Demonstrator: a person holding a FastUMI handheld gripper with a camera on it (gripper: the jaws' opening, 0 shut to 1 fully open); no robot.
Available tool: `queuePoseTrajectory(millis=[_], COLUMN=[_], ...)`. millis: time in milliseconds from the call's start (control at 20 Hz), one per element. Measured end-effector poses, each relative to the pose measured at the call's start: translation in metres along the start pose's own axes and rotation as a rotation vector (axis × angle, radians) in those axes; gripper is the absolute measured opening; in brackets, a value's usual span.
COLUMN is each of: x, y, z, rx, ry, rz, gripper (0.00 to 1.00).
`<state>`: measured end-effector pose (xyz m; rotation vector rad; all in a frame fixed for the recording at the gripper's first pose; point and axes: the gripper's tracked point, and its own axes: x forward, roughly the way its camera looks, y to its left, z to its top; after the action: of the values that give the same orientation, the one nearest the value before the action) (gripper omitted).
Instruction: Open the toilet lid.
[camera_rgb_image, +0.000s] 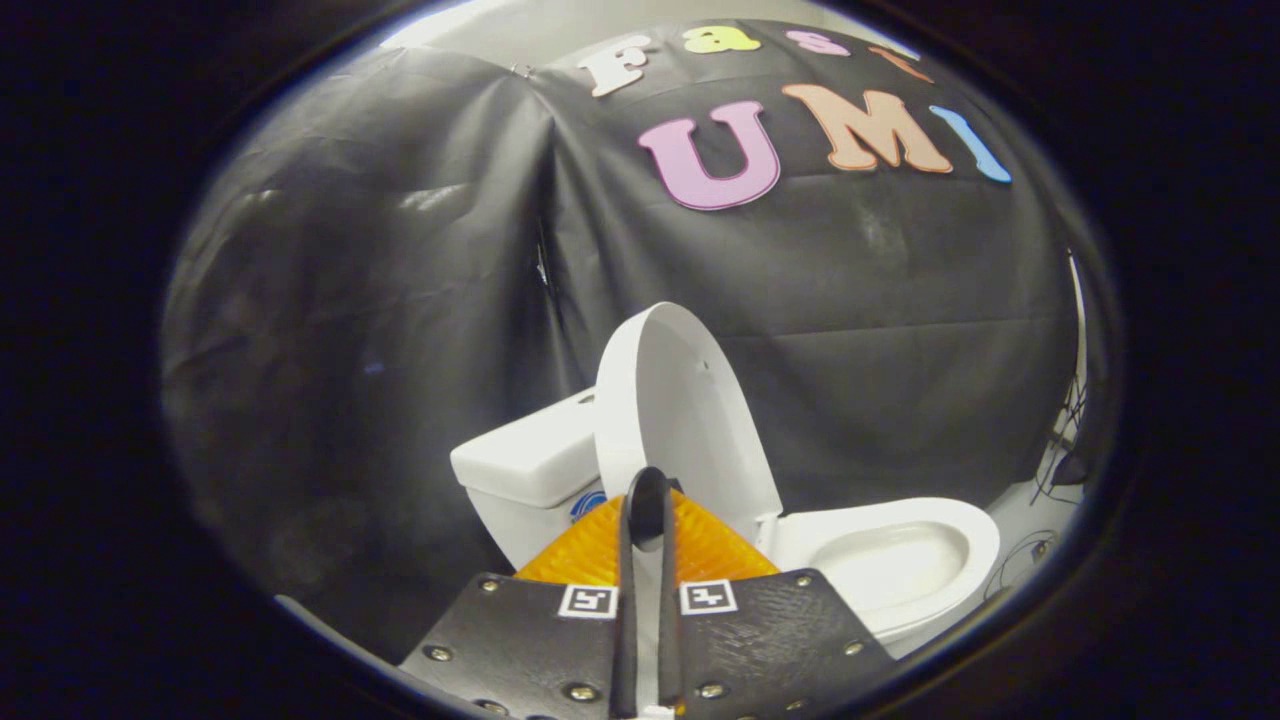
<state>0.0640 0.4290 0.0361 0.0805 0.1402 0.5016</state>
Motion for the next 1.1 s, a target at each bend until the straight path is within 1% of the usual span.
queuePoseTrajectory(millis=[50,100,200,300,350,400,550,700,900,1100], x=[0.001,0.004,0.004,0.002,0.000,-0.001,-0.008,-0.019,-0.034,-0.045], y=[0.002,0.004,0.004,-0.002,-0.004,-0.004,-0.019,-0.026,-0.043,-0.065], z=[-0.001,-0.006,-0.017,-0.020,-0.018,-0.019,-0.018,-0.016,-0.002,-0.002], rx=[0.008,0.018,0.024,0.021,0.031,0.042,0.054,0.067,-0.002,-0.010], ry=[0.008,0.024,0.059,0.074,0.069,0.073,0.098,0.114,0.062,0.064], rz=[0.006,0.012,0.007,-0.013,-0.008,-0.002,-0.018,-0.001,0.000,-0.021], gripper=[0.11,0.16,0.21,0.25,0.27,0.36,0.65,0.94,0.94,0.94])
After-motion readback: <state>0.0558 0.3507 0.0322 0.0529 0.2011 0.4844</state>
